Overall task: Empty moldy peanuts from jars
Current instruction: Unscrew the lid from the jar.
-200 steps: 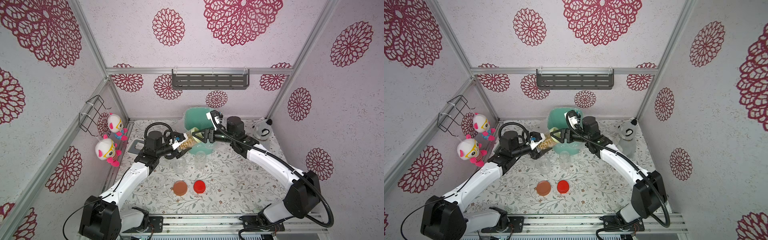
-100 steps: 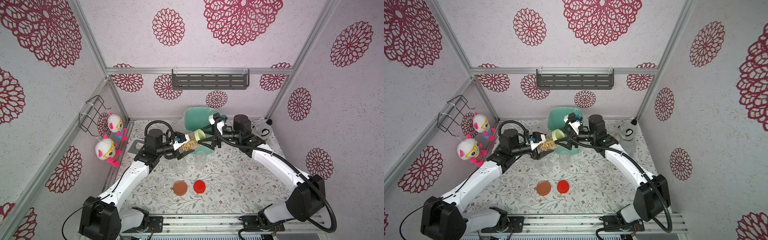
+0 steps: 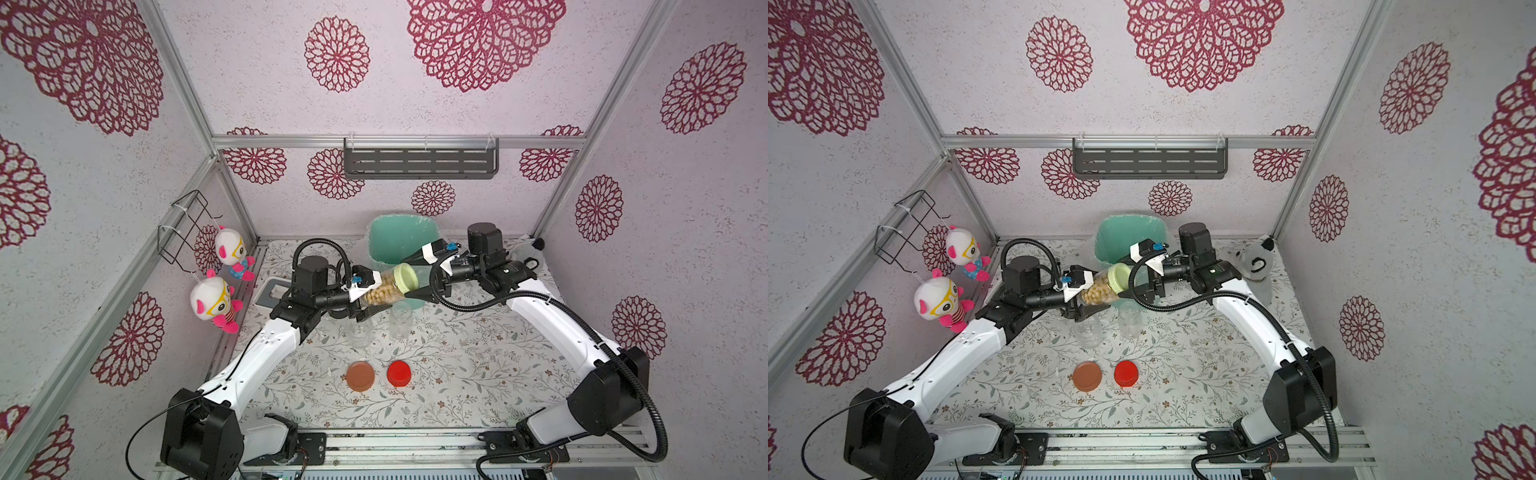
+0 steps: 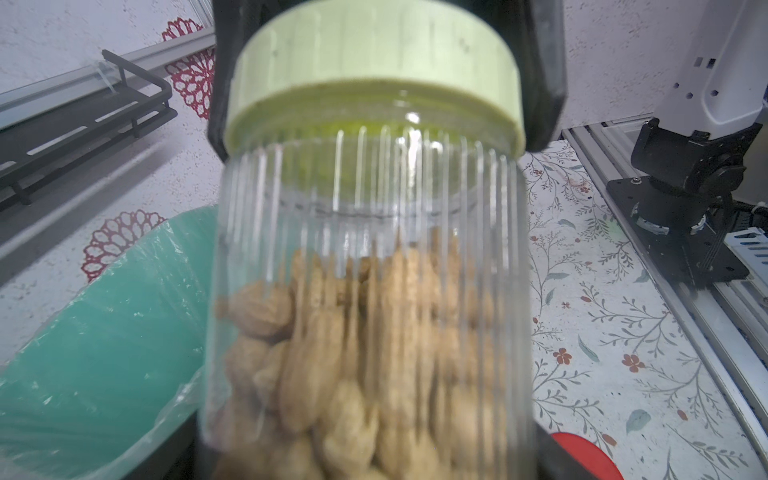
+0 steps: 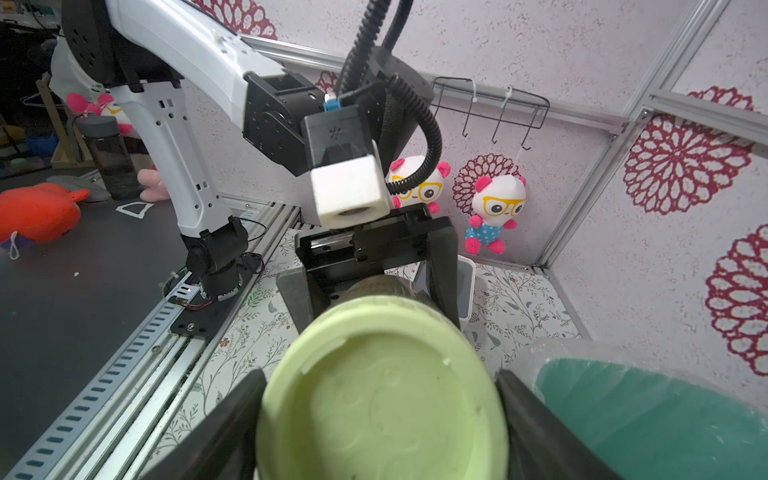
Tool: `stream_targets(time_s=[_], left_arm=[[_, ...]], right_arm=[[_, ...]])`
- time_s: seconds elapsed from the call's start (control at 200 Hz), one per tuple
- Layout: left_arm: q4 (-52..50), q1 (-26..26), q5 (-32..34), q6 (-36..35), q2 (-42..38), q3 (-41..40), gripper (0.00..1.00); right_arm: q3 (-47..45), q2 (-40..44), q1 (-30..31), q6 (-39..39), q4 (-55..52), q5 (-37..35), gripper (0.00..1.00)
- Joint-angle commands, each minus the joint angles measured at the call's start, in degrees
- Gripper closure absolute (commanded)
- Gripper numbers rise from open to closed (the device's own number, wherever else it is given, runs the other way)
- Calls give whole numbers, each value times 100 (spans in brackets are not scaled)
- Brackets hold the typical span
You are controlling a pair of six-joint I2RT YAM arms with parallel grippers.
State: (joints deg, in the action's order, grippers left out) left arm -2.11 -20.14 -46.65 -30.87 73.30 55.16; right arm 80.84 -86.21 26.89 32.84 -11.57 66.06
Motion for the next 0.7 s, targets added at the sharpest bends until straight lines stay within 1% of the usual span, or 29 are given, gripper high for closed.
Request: stream_targets(time_s=[0.0,0.01,0.03,0.06,0.075,0.085,0.09,0.1,0.16,0.205,0.375,0.44,0.505,0.585,0.635,0.695], left_arm=[[132,226,154,257,-21,206,100],[132,222,149,253,-23,206,100],[131,221,156,249,-15,206,100],[127,221,157,251,-17,210,100],[131,221,152,249,-10,207,100],[132,221,153,248,-9,206,100],[136,221,155,248,-9,206,100],[139,221,156,251,-8,202,100],[149,226,154,248,10,199,100],[165,226,157,257,14,197,100],[219,223,183,284,27,175,100],[248,226,209,292,22,164,100],[298,222,248,318,9,154,100],[413,221,376,344,-15,111,100],[527,223,484,361,-41,58,100],[719,221,637,403,-90,-22,100]], right_arm=[[99,115,-250,496,-225,135,61],[70,127,-247,460,-188,111,57],[9,166,-226,361,-56,48,47],[-137,225,-207,110,267,-76,26],[-210,269,-202,-43,443,-145,18],[-275,293,-198,-131,583,-186,8],[-303,309,-191,-183,637,-201,5],[-347,332,-188,-259,759,-224,2],[-599,452,-176,-709,1378,-320,1],[-663,493,-183,-951,1632,-321,1],[-673,605,-134,-1221,1699,-460,1],[-793,701,-114,-1547,1919,-631,1],[-970,827,-86,-2242,2355,-965,1],[-1137,943,-76,-3469,2861,-1604,1],[-1126,977,-68,-4237,2921,-2033,1],[-1064,984,-53,-4867,2845,-2347,1]])
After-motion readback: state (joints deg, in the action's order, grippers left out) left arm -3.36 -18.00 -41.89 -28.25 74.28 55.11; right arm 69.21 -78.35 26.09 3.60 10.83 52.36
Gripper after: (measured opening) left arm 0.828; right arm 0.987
